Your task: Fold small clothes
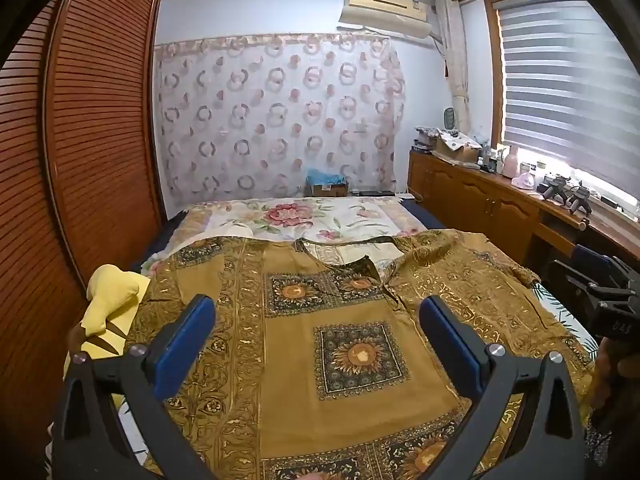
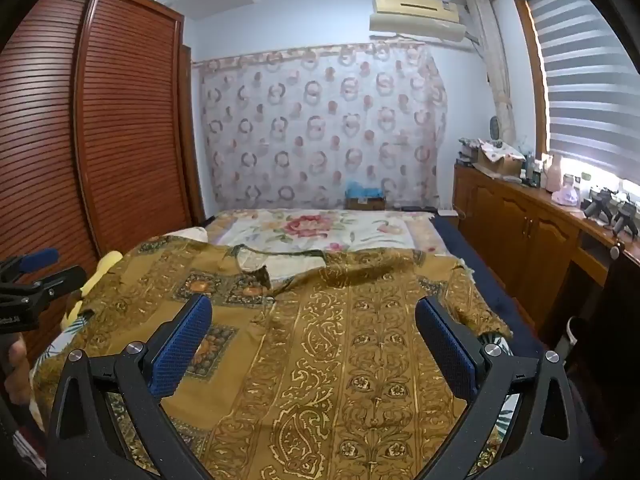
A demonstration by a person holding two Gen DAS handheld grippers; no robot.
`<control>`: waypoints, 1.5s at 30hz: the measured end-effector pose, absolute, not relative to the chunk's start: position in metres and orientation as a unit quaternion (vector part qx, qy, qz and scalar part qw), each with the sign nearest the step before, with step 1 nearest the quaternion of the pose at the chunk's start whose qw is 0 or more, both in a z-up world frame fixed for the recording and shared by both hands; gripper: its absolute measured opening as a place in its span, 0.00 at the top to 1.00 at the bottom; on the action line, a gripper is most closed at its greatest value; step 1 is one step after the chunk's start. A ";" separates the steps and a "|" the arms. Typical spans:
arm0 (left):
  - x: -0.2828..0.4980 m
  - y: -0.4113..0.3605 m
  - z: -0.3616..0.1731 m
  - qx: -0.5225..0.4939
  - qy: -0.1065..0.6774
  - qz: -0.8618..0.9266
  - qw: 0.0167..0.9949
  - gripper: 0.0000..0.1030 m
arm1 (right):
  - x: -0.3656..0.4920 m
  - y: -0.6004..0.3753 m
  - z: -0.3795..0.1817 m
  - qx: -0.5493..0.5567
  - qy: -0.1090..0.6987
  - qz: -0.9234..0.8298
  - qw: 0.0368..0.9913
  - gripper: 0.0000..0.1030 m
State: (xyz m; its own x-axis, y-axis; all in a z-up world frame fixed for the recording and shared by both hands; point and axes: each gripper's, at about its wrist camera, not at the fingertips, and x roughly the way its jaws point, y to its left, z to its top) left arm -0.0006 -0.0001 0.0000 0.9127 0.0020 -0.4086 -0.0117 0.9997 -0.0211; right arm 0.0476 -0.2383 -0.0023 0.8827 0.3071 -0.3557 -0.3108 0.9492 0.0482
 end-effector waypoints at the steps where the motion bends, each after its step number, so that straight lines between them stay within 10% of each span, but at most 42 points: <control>1: -0.001 0.000 0.000 -0.010 0.209 0.005 0.978 0.00 | 0.048 -0.238 -0.002 -0.006 0.182 0.159 0.970 0.00; 45: -0.007 0.001 0.006 -0.017 0.206 0.008 0.978 0.00 | 0.049 -0.236 -0.004 -0.018 0.189 0.160 0.969 0.00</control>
State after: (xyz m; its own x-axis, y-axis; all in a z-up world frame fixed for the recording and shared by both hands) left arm -0.0067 0.0011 0.0055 0.9152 0.0086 -0.4030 -0.0223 0.9993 -0.0293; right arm 0.0487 -0.2357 -0.0044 0.8771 0.3041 -0.3718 -0.3173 0.9479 0.0267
